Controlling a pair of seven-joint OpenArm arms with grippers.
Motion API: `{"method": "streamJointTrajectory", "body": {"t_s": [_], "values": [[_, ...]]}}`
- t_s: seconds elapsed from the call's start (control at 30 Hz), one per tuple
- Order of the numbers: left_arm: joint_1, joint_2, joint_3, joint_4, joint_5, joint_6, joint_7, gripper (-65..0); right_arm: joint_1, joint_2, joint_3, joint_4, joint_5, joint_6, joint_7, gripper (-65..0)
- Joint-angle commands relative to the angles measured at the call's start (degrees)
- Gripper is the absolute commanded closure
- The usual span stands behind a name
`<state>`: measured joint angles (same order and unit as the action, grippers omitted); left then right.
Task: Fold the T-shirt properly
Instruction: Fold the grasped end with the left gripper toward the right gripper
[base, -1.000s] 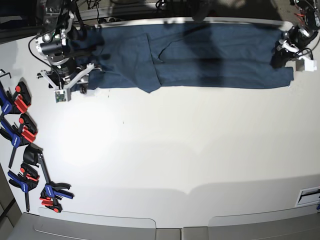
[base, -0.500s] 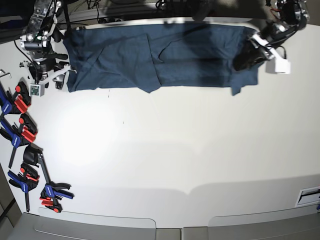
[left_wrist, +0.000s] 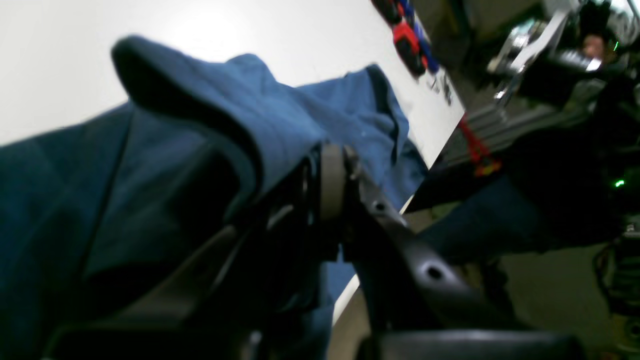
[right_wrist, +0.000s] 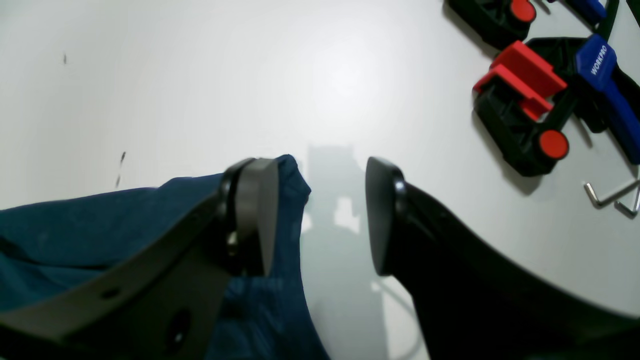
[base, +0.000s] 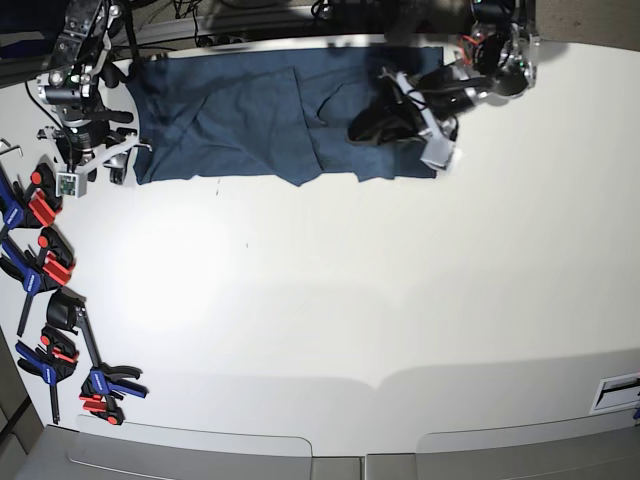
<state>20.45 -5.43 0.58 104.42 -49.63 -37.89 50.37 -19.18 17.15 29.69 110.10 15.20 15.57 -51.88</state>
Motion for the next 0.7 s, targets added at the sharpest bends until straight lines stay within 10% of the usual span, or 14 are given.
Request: {"method": "streamJointTrajectory", "body": {"t_s": [0.0, 0.43, 0.57, 0.67], "values": [[-0.2, 0.0, 1.2, 1.1, -0.7, -0.2, -1.6, 0.0, 0.4, 0.9, 0.3, 0.9, 0.2, -0.1, 1.3, -26.9], [-0.7, 1.0, 6.8, 1.1, 5.2, -0.2, -5.1, 0.0, 0.4, 0.9, 0.3, 0.9, 0.3, -0.1, 1.3, -26.9], [-0.7, 0.9, 7.1, 1.1, 4.4, -0.3, -5.3, -24.3, 0.4, 0.8, 0.3, 0.9, 1.0, -0.1, 1.3, -26.9], [-0.8, 1.0, 8.5, 1.1, 4.4, -0.3, -5.5, -28.2, 0.4, 0.8, 0.3, 0.9, 2.1, 0.1, 1.4, -26.9]]}}
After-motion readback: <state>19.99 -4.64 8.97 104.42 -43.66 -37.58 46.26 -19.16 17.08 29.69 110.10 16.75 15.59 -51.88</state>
